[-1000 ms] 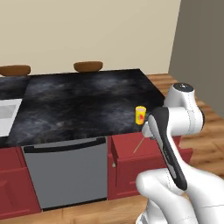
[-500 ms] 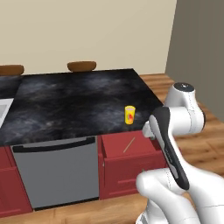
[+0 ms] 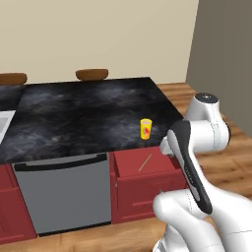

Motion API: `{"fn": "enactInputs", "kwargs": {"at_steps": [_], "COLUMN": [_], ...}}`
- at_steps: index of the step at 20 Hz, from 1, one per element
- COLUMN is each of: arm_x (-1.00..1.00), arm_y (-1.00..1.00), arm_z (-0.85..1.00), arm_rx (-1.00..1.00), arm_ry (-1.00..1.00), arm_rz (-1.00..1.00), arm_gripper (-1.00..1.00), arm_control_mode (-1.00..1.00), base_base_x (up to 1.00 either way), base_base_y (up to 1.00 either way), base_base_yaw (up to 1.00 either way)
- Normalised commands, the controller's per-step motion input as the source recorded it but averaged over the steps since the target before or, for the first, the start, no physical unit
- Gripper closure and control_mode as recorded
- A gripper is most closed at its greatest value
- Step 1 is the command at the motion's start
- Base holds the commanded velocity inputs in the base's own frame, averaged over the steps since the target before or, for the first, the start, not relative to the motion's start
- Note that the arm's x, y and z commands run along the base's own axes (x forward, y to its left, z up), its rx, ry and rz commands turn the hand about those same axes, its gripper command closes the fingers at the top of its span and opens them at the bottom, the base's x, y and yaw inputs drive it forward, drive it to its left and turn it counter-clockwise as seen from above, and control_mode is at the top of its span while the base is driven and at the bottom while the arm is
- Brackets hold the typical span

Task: Pick up the straw from the right drawer and put it inside the smoothie cup.

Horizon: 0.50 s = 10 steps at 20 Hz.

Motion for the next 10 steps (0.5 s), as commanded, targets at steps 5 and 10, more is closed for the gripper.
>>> {"fn": "enactInputs", "kwargs": {"at_steps": [5,10], "arm_x": [0.03,0.31], "arm_y": [-0.11,0.00], "arm_z": [-0.07,-0.36], "arm_rx": [0.00,0.01], "arm_ry": [0.00,0.00], "arm_rz": [-0.01,-0.06], "arm_gripper": [-1.00,-1.00], "arm_control_mode": [-1.00,-1.00], "base_base_x": [0.00,0.00], "base_base_y": [0.00,0.00], "base_base_yaw": [0.00,0.00]}}
